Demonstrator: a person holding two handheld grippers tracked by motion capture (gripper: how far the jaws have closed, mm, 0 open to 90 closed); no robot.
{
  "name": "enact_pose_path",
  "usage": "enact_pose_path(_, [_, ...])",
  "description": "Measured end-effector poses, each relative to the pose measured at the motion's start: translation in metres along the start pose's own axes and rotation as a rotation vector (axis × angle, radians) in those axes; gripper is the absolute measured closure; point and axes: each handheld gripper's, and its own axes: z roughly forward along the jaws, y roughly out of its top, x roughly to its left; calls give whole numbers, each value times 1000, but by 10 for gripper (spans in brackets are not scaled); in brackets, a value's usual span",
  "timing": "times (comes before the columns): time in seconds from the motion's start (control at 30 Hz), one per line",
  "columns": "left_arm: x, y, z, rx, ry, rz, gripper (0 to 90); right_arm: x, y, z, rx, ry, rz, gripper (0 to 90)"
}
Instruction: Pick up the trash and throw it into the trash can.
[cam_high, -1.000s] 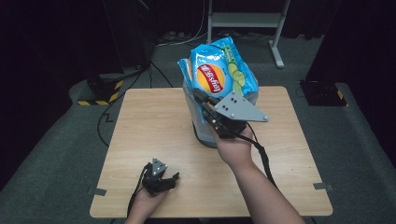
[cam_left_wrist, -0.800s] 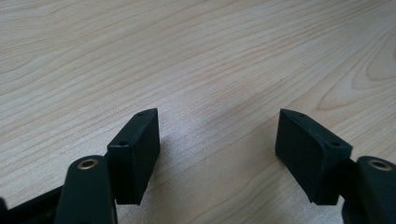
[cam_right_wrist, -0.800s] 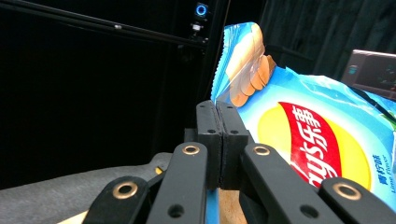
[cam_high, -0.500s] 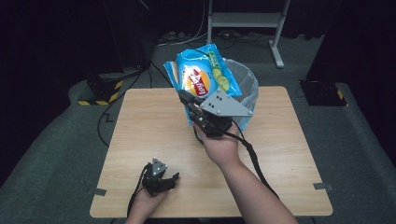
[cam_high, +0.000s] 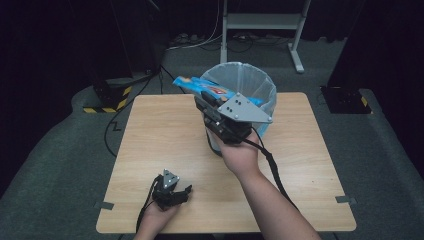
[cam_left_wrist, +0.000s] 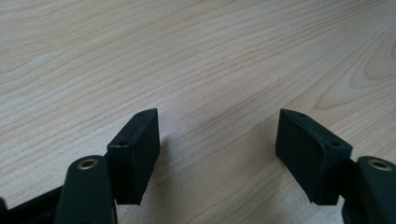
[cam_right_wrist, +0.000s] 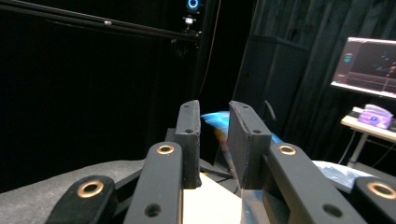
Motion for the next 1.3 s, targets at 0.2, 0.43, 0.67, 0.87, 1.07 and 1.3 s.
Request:
enact_pose_path(0.2, [0, 0, 0, 3, -1, 3, 308, -2, -3, -4, 0, -30, -17, 705])
enact_pose_path(0.43, [0, 0, 0, 3, -3, 4, 308, -8, -11, -6, 37, -46, -5, 632])
enact_pose_path(0.67, [0, 0, 0, 5, -6, 7, 308, -24, -32, -18, 86, -75, 34, 513])
enact_pose_path(0.87, [0, 0, 0, 3, -6, 10, 308, -43, -52, -35, 117, -121, 59, 400])
enact_pose_path(1.07, [0, 0, 0, 5, -4, 10, 308, -59, -73, -54, 117, -154, 56, 356])
enact_pose_path(1.3, [0, 0, 0, 7, -6, 10, 308, -74, -95, -76, 157, -204, 53, 319])
